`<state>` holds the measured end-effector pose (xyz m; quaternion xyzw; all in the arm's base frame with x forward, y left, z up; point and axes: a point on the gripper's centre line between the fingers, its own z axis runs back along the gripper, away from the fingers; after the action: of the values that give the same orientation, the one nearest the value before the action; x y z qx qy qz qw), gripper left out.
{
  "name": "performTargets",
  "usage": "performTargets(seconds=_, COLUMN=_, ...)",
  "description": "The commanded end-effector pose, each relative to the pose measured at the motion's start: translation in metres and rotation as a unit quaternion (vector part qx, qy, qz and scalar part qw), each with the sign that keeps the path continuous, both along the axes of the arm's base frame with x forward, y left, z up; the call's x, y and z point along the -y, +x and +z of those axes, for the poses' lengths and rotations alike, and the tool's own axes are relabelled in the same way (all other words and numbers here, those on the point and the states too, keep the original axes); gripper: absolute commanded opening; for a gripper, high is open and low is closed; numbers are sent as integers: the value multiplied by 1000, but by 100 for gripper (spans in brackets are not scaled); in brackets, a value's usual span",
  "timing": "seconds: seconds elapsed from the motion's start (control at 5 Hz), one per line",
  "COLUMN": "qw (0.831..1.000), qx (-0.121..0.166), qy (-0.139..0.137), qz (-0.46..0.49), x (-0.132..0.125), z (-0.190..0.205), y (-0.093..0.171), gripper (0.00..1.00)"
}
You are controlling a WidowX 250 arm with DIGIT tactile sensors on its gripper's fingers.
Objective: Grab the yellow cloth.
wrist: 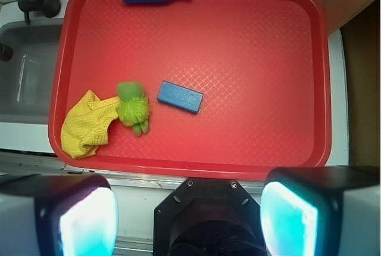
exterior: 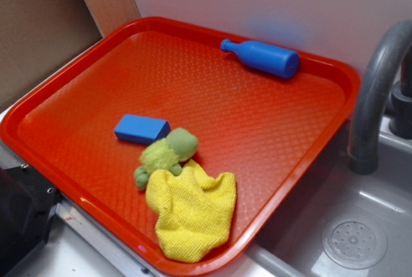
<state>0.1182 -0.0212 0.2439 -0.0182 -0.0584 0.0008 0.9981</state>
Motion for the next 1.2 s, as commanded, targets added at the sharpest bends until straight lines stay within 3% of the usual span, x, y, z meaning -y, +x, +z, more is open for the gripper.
performTargets(seconds=0.0, qw=1000, qx=0, qy=0, qz=0, x=0, z=0, y=0, gripper=100)
performTargets(seconds=0.2, qw=991, qx=-54, qy=11, qz=124, x=5, z=-50, y=22, gripper=100)
performTargets(seconds=0.4, qw=965, qx=-87, qy=11, qz=246, x=47, z=-101, y=24, gripper=100)
performTargets(seconds=0.6, qw=932, qx=-119, qy=37, qz=341, x=78, z=-144, y=24, gripper=100)
performTargets(seconds=0.8, qw=932, qx=-110, qy=59, qz=341, x=96, z=-160, y=24, gripper=100)
performTargets(seconds=1.0, qw=953, qx=-92, qy=26, qz=286, x=107, z=-185, y=27, gripper=100)
